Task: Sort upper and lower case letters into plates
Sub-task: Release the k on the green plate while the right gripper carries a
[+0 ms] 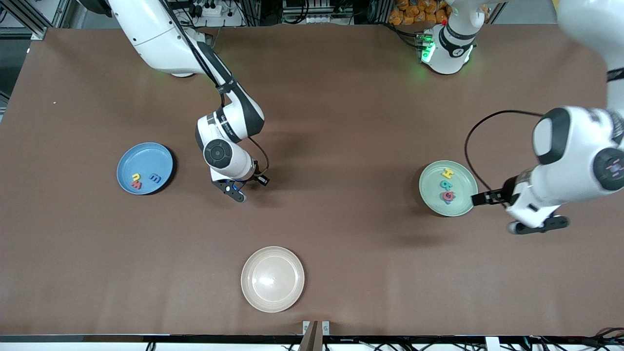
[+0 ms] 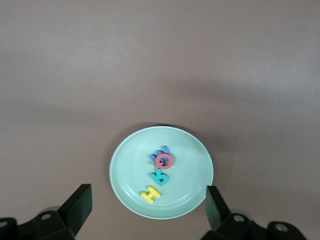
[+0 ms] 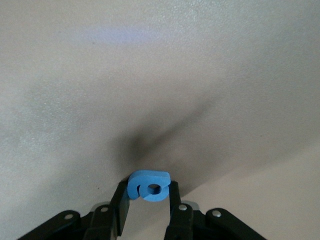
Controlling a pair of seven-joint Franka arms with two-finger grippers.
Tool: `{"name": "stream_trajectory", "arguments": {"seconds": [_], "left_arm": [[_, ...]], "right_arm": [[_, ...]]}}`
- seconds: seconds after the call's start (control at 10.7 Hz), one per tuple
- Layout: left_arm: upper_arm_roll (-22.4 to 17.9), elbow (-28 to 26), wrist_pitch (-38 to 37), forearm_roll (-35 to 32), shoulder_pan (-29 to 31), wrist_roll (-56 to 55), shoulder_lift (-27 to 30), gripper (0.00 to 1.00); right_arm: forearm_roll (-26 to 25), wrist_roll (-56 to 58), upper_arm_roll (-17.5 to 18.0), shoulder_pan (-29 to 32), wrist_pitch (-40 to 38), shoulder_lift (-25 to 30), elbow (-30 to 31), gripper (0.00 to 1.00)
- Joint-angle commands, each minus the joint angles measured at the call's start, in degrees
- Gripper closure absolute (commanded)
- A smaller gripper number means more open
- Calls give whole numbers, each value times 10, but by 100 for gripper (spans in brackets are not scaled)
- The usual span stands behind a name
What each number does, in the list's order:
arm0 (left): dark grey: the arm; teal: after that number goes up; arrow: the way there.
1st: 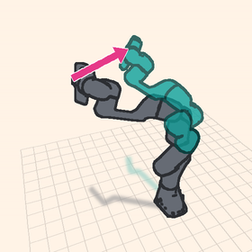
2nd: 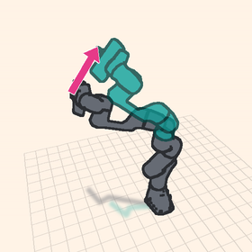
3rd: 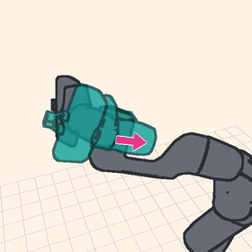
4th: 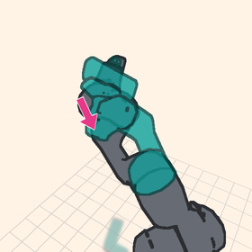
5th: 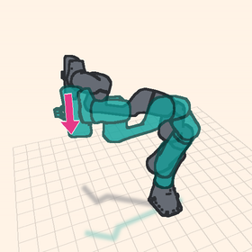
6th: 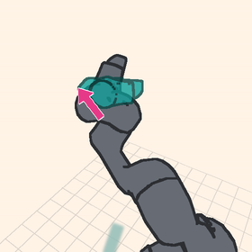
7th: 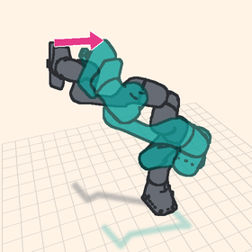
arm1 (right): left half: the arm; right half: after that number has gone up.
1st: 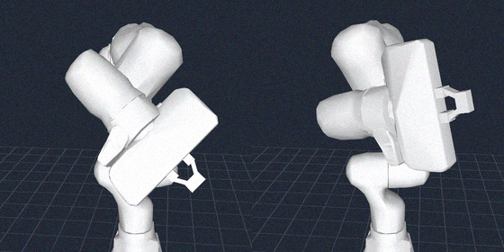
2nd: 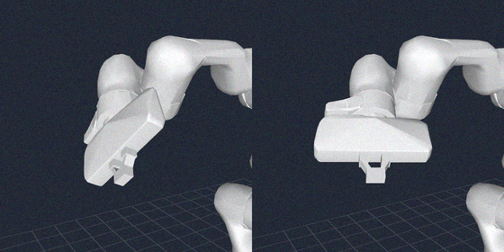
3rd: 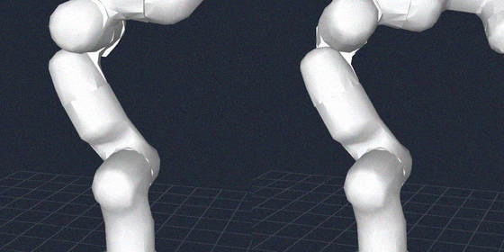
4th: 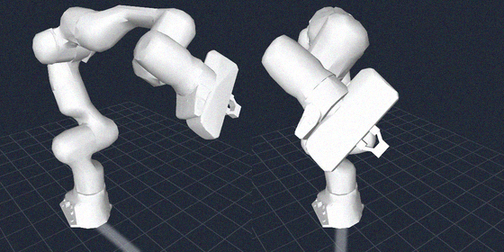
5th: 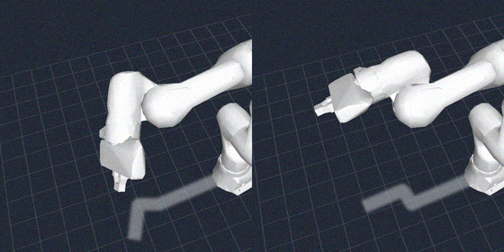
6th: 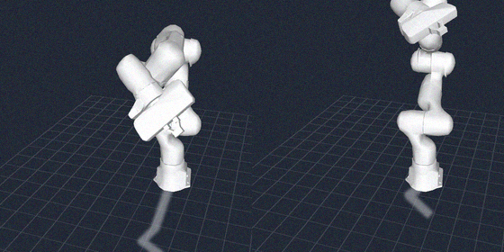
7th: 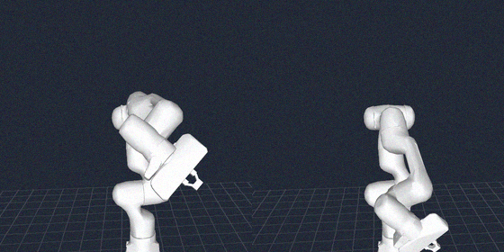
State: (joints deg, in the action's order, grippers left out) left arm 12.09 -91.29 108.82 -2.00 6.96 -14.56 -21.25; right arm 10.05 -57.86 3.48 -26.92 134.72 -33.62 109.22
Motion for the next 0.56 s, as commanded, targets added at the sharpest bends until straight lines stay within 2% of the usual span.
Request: {"name": "stream_trajectory", "arguments": {"seconds": [0.0, 0.09, 0.28, 0.47], "left_arm": [[2, -12, -8, 8, 21, 23, 46, 0], [3, -10, -8, 5, 20, 22, 57, 0], [3, -5, -20, -5, 13, 19, 70, 0], [3, 8, -31, -36, 9, 19, 69, 0]], "right_arm": [[-7, 31, -3, 30, -105, 5, -44, 93], [-5, 79, -2, 61, -168, 7, -66, 93], [-8, 142, -4, 99, -227, 22, -76, 93], [-24, 254, -12, 163, -284, 29, -80, 93]]}}
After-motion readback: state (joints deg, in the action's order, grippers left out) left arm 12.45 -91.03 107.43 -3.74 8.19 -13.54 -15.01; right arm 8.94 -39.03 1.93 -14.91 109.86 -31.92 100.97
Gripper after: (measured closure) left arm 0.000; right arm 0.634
